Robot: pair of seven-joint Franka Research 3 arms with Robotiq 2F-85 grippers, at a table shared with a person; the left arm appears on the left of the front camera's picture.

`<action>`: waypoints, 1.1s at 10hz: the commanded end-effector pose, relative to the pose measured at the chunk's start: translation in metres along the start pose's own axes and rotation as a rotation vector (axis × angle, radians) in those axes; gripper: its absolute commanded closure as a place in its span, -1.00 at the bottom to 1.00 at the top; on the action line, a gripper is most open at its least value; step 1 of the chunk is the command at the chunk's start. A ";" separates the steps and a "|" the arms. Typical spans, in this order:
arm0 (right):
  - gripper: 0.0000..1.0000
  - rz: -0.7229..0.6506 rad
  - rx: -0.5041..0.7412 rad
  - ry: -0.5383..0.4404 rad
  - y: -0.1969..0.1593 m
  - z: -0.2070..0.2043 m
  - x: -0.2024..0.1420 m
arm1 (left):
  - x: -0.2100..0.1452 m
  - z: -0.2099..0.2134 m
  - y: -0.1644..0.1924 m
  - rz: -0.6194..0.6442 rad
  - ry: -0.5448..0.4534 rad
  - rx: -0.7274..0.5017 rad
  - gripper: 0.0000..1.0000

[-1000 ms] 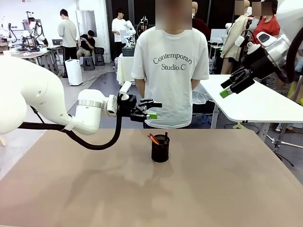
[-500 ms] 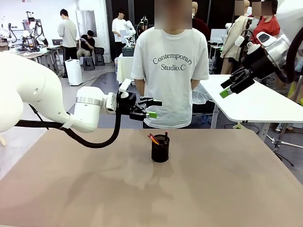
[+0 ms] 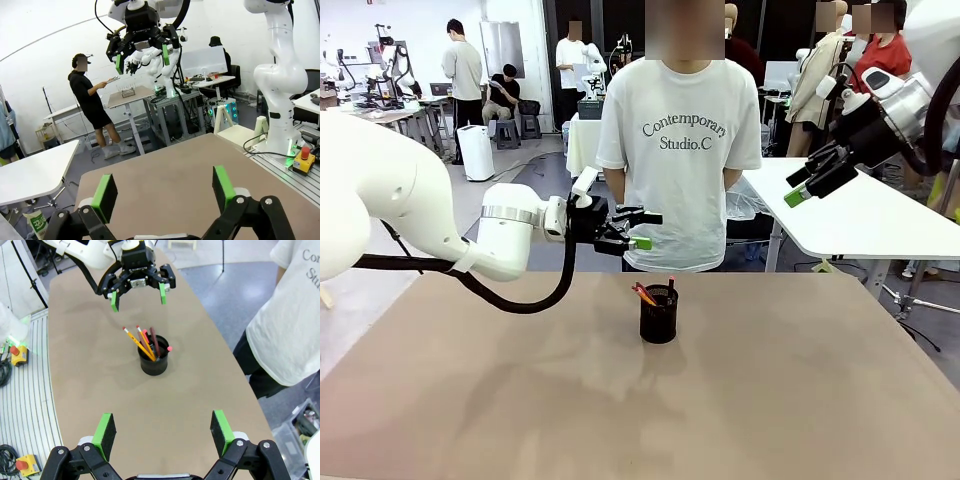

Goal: Place the pens into the pen holder.
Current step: Pick up a writing instrument from the table and place it into the Pen holder.

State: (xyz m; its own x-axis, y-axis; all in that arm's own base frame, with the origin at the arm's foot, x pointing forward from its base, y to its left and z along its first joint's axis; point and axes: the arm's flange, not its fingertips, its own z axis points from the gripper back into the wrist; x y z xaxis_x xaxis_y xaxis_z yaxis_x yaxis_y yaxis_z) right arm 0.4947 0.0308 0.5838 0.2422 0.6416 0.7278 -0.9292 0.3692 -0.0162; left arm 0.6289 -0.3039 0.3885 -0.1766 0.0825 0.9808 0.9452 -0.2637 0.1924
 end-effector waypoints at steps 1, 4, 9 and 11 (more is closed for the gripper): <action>-1.00 -0.004 -0.013 0.002 0.001 -0.001 0.001 | 0.000 0.000 0.000 0.000 0.000 0.000 -1.00; -1.00 -0.004 -0.013 0.002 0.001 -0.001 0.001 | 0.029 0.010 -0.020 -0.023 0.231 -0.095 -1.00; -1.00 -0.004 -0.013 0.002 0.001 -0.001 0.001 | 0.092 0.045 -0.045 0.061 0.444 -0.078 -1.00; -1.00 -0.004 -0.013 0.002 0.001 -0.001 0.001 | 0.113 0.061 -0.051 0.085 0.521 -0.045 -1.00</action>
State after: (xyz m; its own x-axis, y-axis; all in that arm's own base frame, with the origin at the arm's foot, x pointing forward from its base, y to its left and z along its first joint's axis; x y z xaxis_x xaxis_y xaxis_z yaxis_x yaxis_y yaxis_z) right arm 0.4947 0.0308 0.5837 0.2425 0.6416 0.7277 -0.9292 0.3693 -0.0159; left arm 0.5863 -0.2293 0.4854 -0.2466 -0.3765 0.8930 0.9417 -0.3107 0.1291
